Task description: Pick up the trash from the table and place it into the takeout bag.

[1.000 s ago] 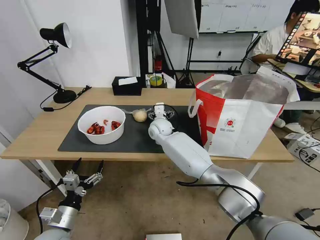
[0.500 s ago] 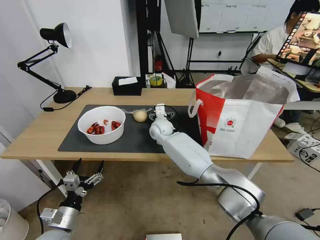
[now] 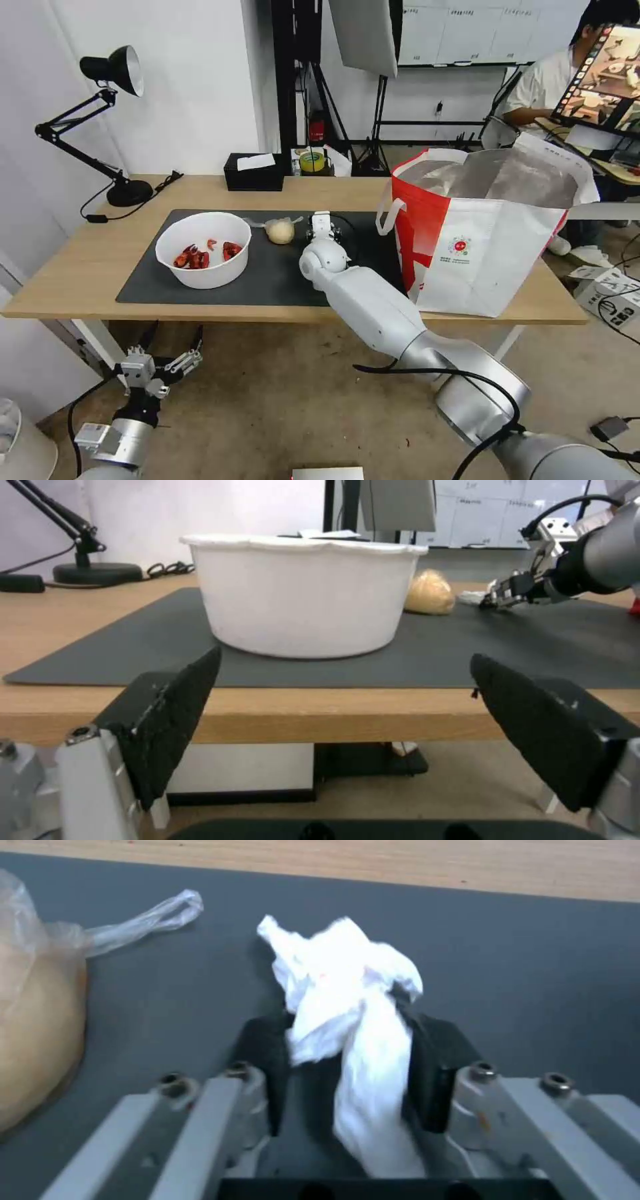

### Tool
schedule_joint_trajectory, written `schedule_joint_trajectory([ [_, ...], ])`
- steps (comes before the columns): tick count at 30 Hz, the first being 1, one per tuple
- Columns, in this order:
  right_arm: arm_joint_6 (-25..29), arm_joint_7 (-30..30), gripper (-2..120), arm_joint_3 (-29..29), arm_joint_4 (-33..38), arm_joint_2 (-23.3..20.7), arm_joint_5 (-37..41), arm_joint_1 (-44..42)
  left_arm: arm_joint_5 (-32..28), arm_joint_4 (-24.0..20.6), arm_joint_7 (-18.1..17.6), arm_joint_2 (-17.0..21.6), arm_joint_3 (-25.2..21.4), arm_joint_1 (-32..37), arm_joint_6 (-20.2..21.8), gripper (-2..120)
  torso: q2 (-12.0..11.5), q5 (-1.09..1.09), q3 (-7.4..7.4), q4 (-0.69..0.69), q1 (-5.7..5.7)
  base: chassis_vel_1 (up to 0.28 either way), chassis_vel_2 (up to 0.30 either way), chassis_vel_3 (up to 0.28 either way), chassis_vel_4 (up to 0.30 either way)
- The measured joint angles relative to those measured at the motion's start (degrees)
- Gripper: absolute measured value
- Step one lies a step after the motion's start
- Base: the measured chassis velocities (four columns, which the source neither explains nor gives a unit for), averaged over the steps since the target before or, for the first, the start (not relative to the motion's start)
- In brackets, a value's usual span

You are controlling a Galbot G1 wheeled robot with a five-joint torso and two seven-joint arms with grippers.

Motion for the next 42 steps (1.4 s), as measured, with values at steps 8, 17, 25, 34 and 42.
schedule_joint_trajectory([
  [8,1.0,-0.3,9,0.0,1.4,-0.1,0.0,-0.6,0.3,-0.2,0.0,-0.3,0.0,0.4,0.0,100,0.0,0.0,0.0,0.0,0.0,0.0,0.0,0.0,0.0],
  [17,2.9,-1.1,0,-1.1,7.4,-3.0,-1.5,-2.6,0.5,-0.4,0.0,-0.8,-0.2,0.8,0.0,100,0.0,0.0,0.0,0.0,0.01,0.0,0.0,0.0,0.0],
  [25,4.6,-2.8,0,-2.3,17.3,-8.8,-3.8,-6.3,1.1,-0.6,0.0,-1.6,0.1,0.9,0.0,100,0.0,0.0,0.0,0.0,0.01,0.0,0.0,0.0,0.0],
  [34,7.0,-5.8,0,-1.9,31.5,-15.5,-5.8,-12.3,1.3,-1.0,0.0,-1.9,0.0,1.7,0.0,100,0.0,0.01,0.0,0.0,0.0,0.0,0.0,0.0,0.0],
  [42,10.6,-10.5,0,0.6,43.5,-21.5,-12.5,-18.3,1.6,-1.3,-0.1,-1.7,-0.1,2.6,0.1,100,0.0,0.01,0.0,0.0,0.0,0.0,0.0,0.0,0.0],
])
